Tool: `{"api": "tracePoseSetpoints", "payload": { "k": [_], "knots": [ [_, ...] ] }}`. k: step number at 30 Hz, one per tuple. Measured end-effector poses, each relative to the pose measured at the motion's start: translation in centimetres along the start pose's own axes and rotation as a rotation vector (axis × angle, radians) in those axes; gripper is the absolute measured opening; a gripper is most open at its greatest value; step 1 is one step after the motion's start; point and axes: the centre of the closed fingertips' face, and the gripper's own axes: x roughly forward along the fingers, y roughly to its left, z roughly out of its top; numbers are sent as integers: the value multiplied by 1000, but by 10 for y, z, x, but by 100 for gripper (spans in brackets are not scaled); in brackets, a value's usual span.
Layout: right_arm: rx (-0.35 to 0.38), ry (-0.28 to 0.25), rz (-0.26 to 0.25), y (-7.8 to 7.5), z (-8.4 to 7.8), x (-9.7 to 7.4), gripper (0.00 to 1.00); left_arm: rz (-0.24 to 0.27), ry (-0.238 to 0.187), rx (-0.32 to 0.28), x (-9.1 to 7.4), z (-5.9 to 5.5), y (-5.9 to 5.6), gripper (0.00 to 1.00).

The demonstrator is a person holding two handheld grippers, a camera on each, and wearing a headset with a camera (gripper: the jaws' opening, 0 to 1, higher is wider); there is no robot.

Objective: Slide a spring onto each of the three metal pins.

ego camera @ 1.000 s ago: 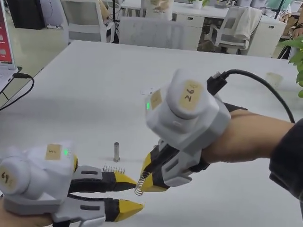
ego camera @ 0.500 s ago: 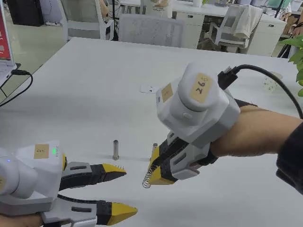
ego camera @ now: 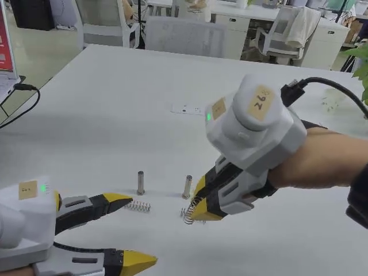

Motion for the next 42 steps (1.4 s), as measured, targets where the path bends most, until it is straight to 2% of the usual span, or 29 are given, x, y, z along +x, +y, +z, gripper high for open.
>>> {"api": "tracePoseSetpoints", "payload": {
  "k": [4,15,25,36,42],
  "knots": [
    [10,3,-5,-2,-3,-1,8,19,-2,-11,-3,-3,3,68],
    [29,11,-1,-6,-10,-3,8,87,-2,-49,-9,-9,14,84],
    [48,11,-19,-17,-20,-10,8,129,6,-38,-12,-14,21,95],
    [78,27,-55,-35,-34,-22,8,144,14,-23,-12,-18,24,98],
    [95,37,-90,-51,-41,-35,8,147,17,-21,-12,-18,24,98]
  ]
}}
